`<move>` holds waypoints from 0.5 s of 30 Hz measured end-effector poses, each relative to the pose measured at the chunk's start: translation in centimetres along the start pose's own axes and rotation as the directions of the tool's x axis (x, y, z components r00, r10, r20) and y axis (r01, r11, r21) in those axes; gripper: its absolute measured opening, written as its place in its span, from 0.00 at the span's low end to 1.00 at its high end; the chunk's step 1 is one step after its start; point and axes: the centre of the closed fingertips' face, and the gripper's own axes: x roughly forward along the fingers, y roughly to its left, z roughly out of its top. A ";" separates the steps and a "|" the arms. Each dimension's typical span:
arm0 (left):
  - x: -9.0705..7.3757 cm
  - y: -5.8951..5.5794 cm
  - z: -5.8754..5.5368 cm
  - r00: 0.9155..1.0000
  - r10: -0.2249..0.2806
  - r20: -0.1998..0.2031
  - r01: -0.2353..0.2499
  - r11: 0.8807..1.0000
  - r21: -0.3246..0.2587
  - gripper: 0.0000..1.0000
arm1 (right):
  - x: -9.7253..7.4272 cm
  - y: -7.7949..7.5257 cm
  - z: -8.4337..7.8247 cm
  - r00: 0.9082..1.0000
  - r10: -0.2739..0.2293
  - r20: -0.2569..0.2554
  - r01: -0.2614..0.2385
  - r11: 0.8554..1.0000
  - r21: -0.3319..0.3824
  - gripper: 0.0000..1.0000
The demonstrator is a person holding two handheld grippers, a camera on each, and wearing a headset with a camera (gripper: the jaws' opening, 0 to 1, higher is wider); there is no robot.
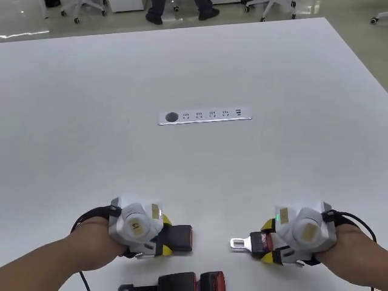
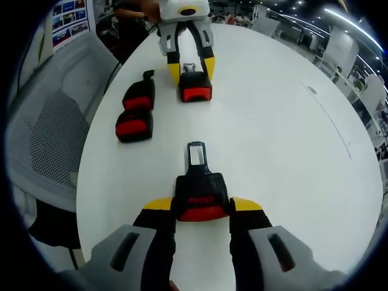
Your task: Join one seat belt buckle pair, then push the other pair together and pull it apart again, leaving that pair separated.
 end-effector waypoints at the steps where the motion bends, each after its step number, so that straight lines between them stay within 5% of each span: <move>1: 0.0 0.0 0.0 1.000 0.002 -0.001 -0.002 1.000 0.007 0.33 | 0.0 -0.1 0.0 1.000 0.000 0.000 0.000 1.000 -0.004 0.33; 9: 0.2 -0.1 -0.1 1.000 -0.004 -0.009 0.004 0.999 0.034 0.33 | 0.6 -0.4 0.9 1.000 -0.009 0.004 0.008 1.000 0.015 0.33; 15: 0.2 -0.1 -0.2 1.000 -0.004 -0.002 0.004 1.000 0.024 0.32 | 2.2 0.0 3.2 1.000 -0.007 0.029 0.007 1.000 0.002 0.33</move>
